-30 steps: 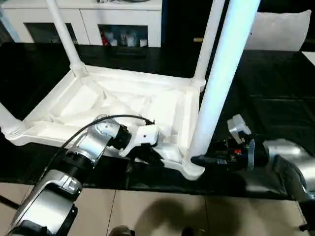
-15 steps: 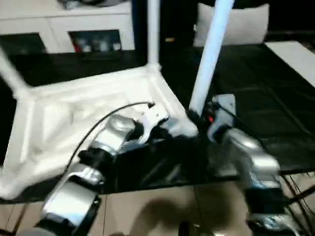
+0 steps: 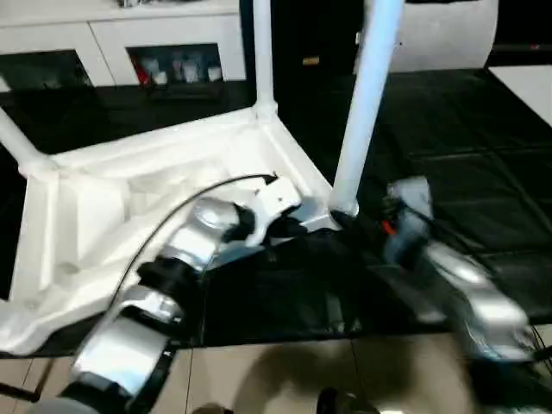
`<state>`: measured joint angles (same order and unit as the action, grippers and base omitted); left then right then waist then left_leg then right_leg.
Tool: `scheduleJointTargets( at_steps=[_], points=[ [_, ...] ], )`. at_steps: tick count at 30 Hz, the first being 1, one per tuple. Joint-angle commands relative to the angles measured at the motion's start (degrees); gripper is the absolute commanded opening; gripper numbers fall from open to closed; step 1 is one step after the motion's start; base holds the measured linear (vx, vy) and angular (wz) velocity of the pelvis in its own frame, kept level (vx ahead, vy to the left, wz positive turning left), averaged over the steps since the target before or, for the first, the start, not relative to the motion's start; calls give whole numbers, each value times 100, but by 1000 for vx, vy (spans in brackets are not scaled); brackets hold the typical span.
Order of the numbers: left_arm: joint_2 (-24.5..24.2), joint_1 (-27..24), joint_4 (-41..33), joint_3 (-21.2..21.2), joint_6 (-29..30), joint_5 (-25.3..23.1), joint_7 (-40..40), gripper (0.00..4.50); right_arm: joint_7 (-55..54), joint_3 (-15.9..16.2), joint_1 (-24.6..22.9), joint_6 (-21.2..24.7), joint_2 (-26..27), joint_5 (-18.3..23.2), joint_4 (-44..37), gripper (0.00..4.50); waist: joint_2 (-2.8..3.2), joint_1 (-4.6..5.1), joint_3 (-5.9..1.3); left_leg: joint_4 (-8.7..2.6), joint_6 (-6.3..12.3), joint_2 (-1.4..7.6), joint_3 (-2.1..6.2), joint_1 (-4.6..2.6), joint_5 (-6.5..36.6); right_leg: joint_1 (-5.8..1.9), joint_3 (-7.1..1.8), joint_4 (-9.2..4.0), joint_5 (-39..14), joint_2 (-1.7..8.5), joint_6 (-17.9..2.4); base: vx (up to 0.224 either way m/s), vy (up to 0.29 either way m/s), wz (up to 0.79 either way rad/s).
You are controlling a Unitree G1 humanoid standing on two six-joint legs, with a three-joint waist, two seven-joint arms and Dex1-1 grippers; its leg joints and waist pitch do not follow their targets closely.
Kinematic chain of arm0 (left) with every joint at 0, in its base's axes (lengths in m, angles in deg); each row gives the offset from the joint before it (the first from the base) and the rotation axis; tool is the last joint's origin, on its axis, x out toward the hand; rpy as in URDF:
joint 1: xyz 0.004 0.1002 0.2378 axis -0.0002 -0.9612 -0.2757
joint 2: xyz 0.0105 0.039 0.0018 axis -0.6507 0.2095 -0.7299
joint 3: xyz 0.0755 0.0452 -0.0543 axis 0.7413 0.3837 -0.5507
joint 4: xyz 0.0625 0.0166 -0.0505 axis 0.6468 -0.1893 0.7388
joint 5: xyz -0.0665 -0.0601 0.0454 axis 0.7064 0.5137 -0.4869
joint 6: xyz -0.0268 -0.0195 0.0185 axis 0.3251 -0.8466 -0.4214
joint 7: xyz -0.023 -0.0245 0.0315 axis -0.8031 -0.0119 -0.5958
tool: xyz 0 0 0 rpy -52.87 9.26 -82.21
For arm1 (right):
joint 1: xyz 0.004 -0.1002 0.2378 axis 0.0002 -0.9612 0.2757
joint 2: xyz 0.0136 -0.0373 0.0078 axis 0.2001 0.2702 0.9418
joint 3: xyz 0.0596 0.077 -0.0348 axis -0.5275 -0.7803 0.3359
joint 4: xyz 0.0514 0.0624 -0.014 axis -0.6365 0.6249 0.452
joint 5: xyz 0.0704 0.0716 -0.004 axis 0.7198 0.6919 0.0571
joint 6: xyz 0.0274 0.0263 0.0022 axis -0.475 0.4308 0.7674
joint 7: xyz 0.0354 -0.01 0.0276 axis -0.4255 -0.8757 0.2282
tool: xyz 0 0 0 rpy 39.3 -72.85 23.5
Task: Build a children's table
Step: Rotate leg to tighten
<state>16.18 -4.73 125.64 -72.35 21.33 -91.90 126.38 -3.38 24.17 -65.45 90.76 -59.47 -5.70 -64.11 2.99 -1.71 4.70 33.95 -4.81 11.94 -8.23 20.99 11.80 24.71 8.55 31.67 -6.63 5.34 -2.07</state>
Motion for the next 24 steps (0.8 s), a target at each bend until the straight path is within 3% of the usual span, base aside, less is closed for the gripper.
scheduleJointTargets(
  at_steps=[1,3,5,6,11,16,19,20,22,24],
  points=[
    [-78,16,-186,44,-451,119,499,0,486,37,-56,-84,-206,108,-294,394,-102,-57,-546,-246,1100,-11,-72,73,-43,-579,-295,-256,-1127,280,-940,0,0,0],
    [-193,-56,-214,159,-707,170,935,0,999,67,-225,-17,-613,205,-442,409,-102,-94,-506,-258,1046,-4,-88,64,109,-540,-291,-296,-1440,268,-882,0,0,0],
    [-295,-61,-135,279,-941,98,1077,0,1393,72,-385,112,-945,344,-628,428,-99,-163,-487,-284,902,24,-88,21,425,-527,-282,-360,-2018,271,-721,0,0,0],
    [-333,-19,-14,304,-1088,27,1019,0,1480,48,-465,189,-1075,426,-748,438,-88,-210,-475,-296,831,54,-100,-31,577,-472,-295,-389,-2206,274,-667,0,0,0],
    [-341,35,131,179,-1250,122,1130,0,1473,55,-594,191,-1184,508,-922,446,-114,-216,-466,-321,574,31,-89,-14,831,-491,-265,-442,-2582,278,-460,0,0,0],
    [-388,-78,-33,155,-1430,297,1528,0,1509,124,-661,115,-1185,456,-1010,446,-108,-216,-518,-307,612,41,-74,17,583,-507,-285,-368,-2177,292,-564,0,0,0],
    [-298,-34,157,-59,-1351,400,1093,0,1530,164,-787,263,-1245,587,-1228,446,-107,-267,-550,-286,678,49,-77,21,405,-526,-295,-321,-1900,288,-651,0,0,0],
    [-277,-27,173,-113,-1306,448,1085,27,1514,164,-810,280,-1252,609,-1264,449,-112,-279,-549,-286,694,48,-79,29,376,-524,-295,-315,-1887,288,-647,0,0,0],
    [-281,-95,-10,-195,-1112,626,1278,27,1403,151,-879,346,-1233,616,-1347,449,-131,-297,-570,-281,668,38,-90,26,344,-534,-294,-321,-1959,294,-629,0,0,0],
    [-296,-162,-152,-238,-999,735,1405,63,1302,136,-929,397,-1186,622,-1401,450,-107,-342,-581,-288,607,60,-81,11,384,-525,-287,-318,-2036,307,-660,0,0,0]
  ],
)
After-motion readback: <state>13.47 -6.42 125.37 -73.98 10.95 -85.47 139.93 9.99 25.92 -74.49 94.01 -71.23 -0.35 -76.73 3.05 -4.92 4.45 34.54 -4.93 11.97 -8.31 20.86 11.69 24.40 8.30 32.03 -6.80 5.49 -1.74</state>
